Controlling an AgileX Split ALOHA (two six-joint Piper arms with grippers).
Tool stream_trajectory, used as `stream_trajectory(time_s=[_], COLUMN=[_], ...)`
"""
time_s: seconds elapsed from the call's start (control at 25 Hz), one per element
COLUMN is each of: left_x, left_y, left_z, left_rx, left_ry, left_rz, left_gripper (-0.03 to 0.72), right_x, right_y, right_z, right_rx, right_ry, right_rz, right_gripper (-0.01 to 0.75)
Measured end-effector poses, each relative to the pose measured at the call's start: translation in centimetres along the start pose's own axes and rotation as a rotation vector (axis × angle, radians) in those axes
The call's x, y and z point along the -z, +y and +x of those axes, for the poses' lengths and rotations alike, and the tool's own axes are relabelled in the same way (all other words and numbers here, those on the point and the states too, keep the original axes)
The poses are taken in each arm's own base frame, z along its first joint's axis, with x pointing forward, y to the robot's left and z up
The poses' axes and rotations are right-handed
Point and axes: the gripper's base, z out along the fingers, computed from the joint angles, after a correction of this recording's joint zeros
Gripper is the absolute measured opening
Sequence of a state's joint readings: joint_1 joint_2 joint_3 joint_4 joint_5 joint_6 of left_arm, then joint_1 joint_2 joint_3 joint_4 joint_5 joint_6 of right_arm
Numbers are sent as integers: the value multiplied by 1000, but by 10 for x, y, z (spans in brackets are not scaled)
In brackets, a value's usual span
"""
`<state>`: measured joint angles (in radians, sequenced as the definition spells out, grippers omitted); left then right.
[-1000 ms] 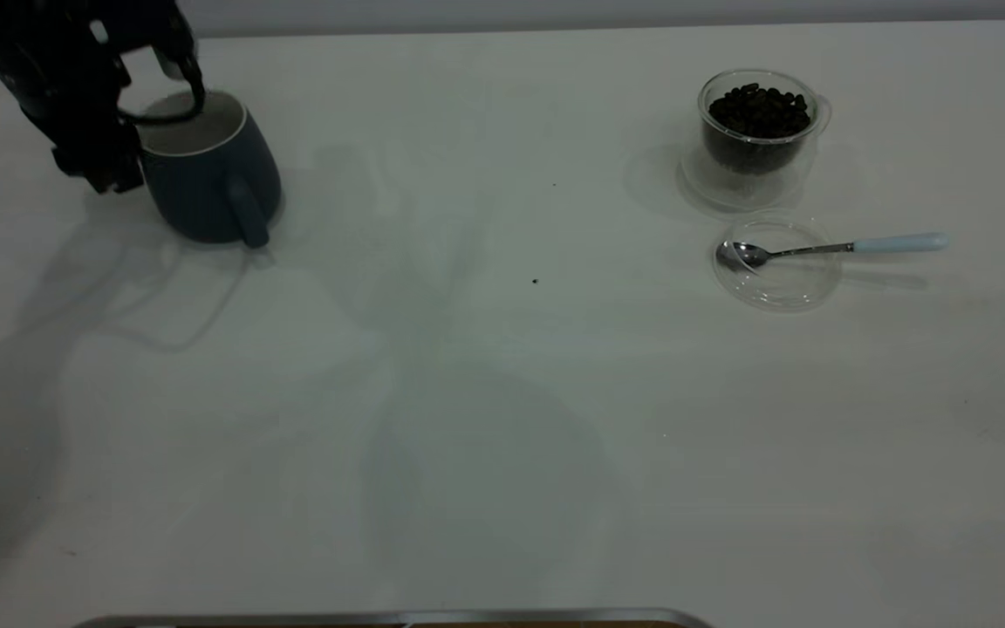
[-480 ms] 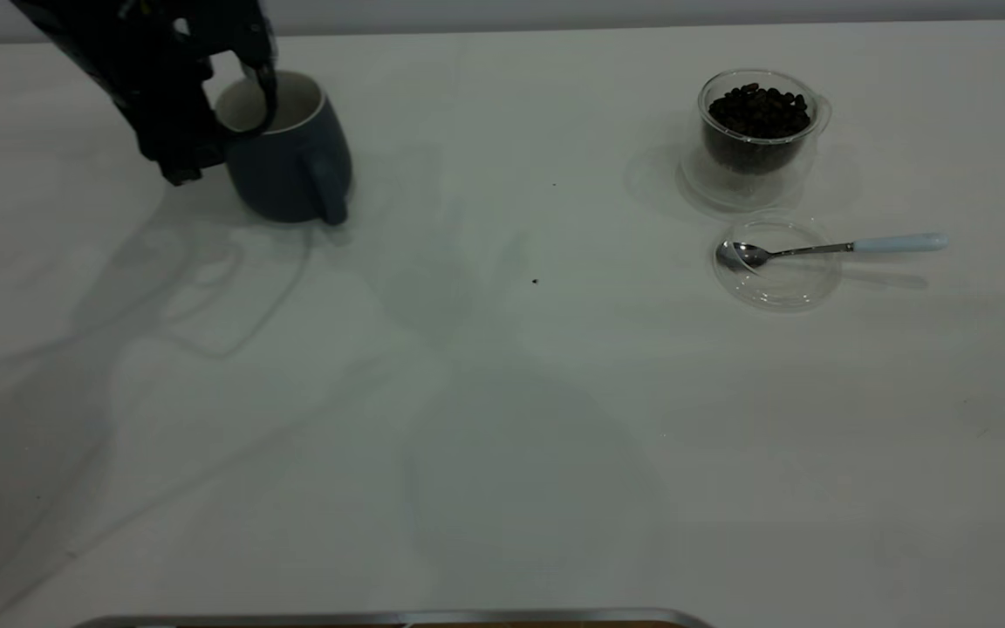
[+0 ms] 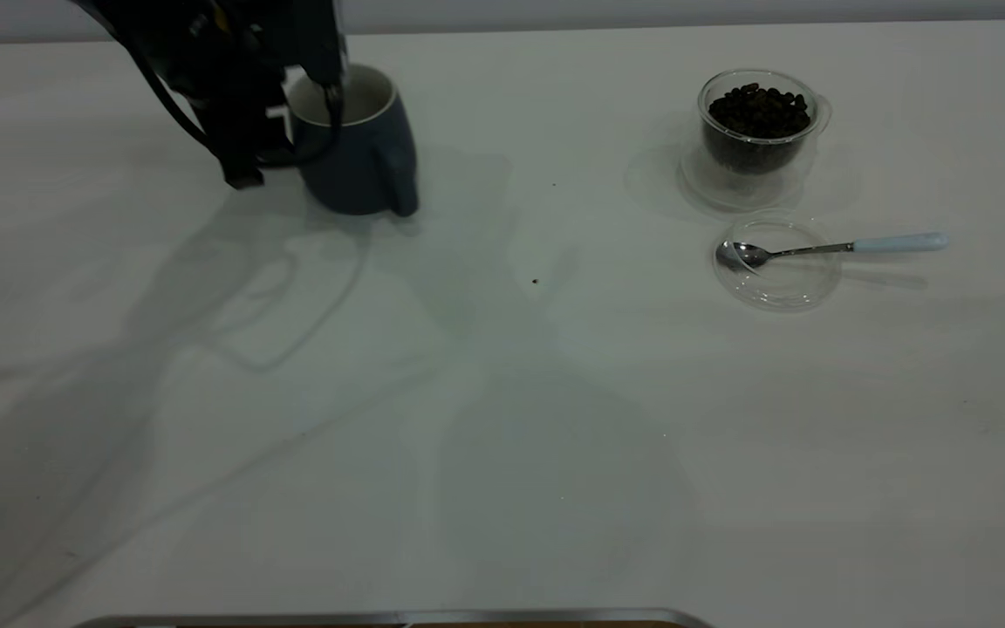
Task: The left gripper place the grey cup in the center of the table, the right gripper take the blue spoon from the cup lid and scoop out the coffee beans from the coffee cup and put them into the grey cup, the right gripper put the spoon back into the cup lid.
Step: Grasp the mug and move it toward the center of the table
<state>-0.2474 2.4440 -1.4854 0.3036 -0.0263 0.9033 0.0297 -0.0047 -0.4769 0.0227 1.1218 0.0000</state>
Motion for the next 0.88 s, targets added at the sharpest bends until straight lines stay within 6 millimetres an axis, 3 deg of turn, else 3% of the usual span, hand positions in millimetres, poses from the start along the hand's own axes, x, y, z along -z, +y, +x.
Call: stream_trajectory(time_s=[0.88], left_x=[-1], left_y=[-32], left_z=[-69], left_rx=[-79], left_ry=[-121], left_rz=[-3], left_gripper=[495], right_x=[0], right_y=[0], right_z=[0], right_rx=[0], right_ry=[0], right_rz=[0], right_gripper=[580])
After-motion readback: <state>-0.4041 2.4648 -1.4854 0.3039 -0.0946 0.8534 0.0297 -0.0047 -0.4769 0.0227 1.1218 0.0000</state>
